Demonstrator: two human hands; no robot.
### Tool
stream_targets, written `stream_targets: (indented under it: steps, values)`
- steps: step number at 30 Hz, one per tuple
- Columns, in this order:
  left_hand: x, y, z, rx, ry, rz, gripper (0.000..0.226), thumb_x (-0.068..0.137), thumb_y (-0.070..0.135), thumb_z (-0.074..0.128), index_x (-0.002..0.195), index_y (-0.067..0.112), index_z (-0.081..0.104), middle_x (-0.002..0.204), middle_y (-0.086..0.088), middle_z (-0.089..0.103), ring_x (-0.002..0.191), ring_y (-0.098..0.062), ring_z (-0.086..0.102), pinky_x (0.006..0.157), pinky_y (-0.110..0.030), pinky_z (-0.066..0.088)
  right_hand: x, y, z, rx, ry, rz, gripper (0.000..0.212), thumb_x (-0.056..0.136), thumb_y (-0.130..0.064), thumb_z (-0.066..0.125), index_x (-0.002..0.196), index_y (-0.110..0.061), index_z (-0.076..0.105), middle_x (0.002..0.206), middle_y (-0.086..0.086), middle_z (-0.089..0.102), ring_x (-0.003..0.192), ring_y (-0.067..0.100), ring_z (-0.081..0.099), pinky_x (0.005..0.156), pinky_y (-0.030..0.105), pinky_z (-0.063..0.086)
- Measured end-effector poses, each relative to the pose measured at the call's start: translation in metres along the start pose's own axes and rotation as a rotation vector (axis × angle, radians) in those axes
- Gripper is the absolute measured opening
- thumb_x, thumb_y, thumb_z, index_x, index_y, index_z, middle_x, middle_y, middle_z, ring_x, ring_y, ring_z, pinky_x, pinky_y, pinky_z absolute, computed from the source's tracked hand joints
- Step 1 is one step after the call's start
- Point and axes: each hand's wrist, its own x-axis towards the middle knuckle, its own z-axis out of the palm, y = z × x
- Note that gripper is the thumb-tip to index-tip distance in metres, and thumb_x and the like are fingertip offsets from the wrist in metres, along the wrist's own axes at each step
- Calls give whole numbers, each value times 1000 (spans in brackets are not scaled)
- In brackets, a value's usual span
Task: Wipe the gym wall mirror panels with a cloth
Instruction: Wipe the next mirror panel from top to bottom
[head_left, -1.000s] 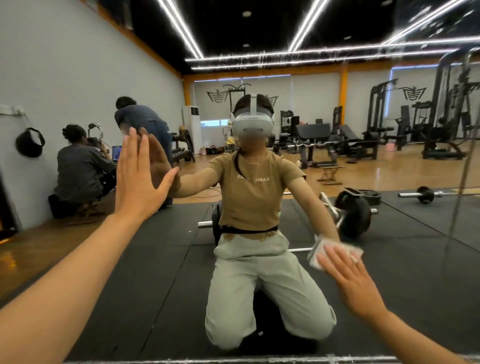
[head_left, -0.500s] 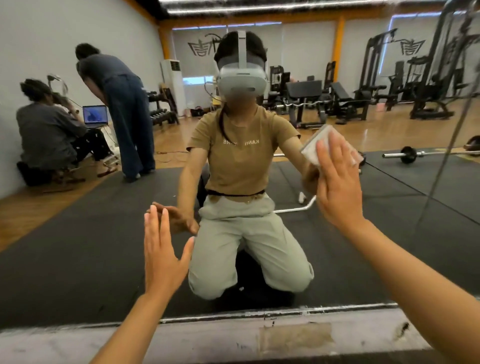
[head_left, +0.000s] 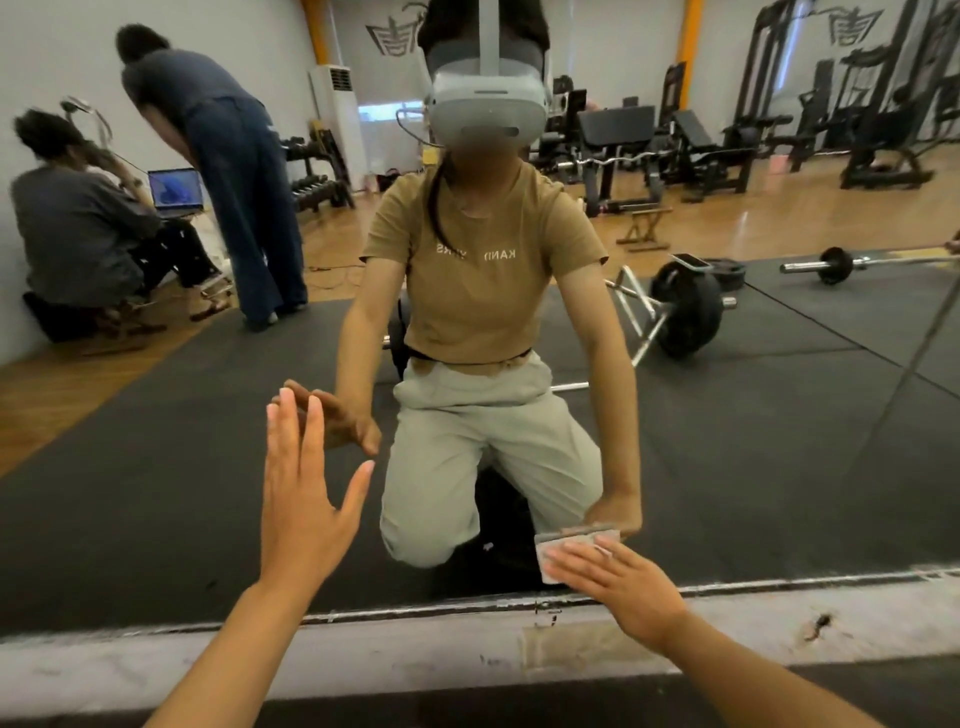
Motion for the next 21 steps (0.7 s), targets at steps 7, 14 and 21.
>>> stream_targets:
  steps: [7, 14, 21]
  values:
    - [0, -4, 2, -13, 32, 52, 85, 91, 55, 44, 159, 14, 12, 166, 7, -13, 153, -16, -10, 118, -49, 13, 80, 92, -130, 212, 755, 423, 66, 95, -11, 39, 157, -20, 19, 165, 0, 10, 152, 17, 10, 121, 42, 12]
    - [-1, -8, 3, 39, 52, 88, 83, 92, 50, 45, 158, 10, 15, 167, 1, -8, 153, -21, -5, 118, -45, 15, 148, 98, -190, 394, 1079, 701, 59, 97, 1, 41, 153, -13, 30, 164, 7, 18, 152, 23, 9, 120, 48, 13]
    - [-1, -17, 2, 135, 54, 149, 83, 93, 44, 49, 159, 17, 7, 167, -6, -4, 154, -24, -1, 118, -39, 16, 86, -26, -42, -150, 210, -118, 95, 79, -20, 57, 159, -18, 5, 167, 0, -3, 153, 20, -2, 122, 44, -11]
